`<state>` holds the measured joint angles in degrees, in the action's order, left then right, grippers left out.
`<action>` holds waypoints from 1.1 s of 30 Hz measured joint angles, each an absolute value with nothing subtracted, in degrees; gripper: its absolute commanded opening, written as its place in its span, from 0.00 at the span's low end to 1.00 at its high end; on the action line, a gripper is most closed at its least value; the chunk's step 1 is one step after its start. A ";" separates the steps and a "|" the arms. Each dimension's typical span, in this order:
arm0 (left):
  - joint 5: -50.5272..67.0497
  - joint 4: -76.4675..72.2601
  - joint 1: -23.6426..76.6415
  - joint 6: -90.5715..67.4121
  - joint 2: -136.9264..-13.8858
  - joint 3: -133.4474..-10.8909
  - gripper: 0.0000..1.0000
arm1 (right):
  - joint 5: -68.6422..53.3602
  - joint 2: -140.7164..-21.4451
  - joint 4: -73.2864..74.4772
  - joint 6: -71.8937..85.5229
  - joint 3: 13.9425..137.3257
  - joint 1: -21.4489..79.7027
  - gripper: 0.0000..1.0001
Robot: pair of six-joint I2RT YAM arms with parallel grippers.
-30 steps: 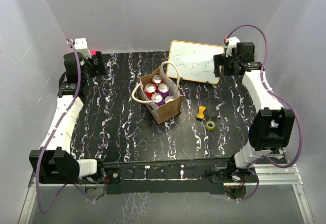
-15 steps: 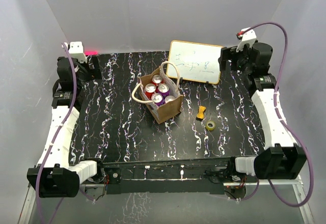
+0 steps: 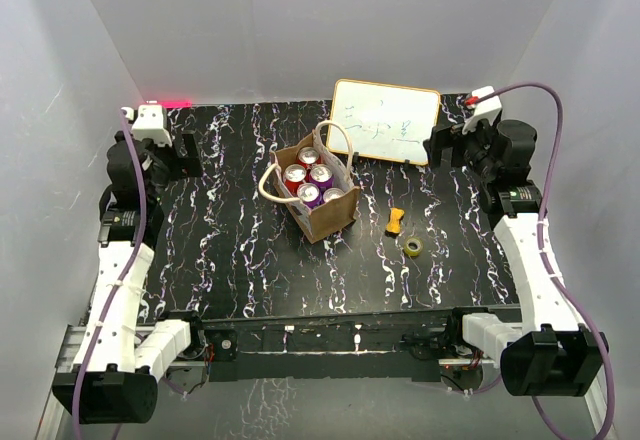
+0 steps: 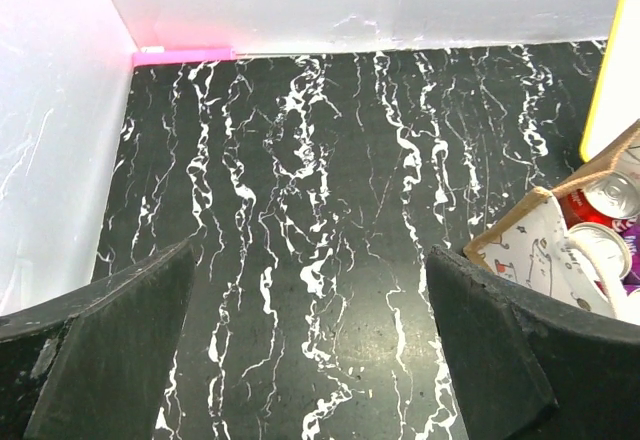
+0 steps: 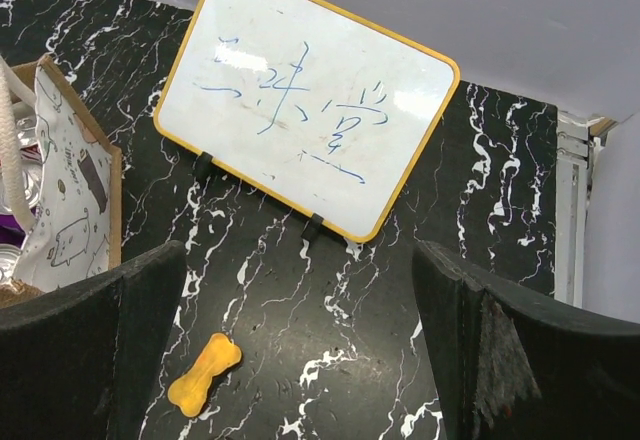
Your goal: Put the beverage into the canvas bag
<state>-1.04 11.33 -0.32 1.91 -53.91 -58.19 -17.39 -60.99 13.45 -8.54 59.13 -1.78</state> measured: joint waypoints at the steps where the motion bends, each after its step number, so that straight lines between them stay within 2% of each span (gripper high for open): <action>1: -0.51 11.31 -0.32 1.91 -53.65 -58.35 0.97 | -17.80 -60.97 13.50 -8.51 59.13 -1.98 0.99; 14: -0.54 11.81 -0.43 3.29 -56.71 -61.34 0.97 | -17.50 -57.49 14.46 -8.86 59.00 -4.67 0.98; 33: -3.77 15.29 -1.13 4.56 -53.52 -62.78 0.97 | -17.54 -57.56 14.41 -8.86 56.34 -6.81 0.99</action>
<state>-3.77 15.29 -1.13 4.56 -53.52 -62.78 -17.54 -57.56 14.41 -8.86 56.34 -6.81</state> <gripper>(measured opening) 0.970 0.985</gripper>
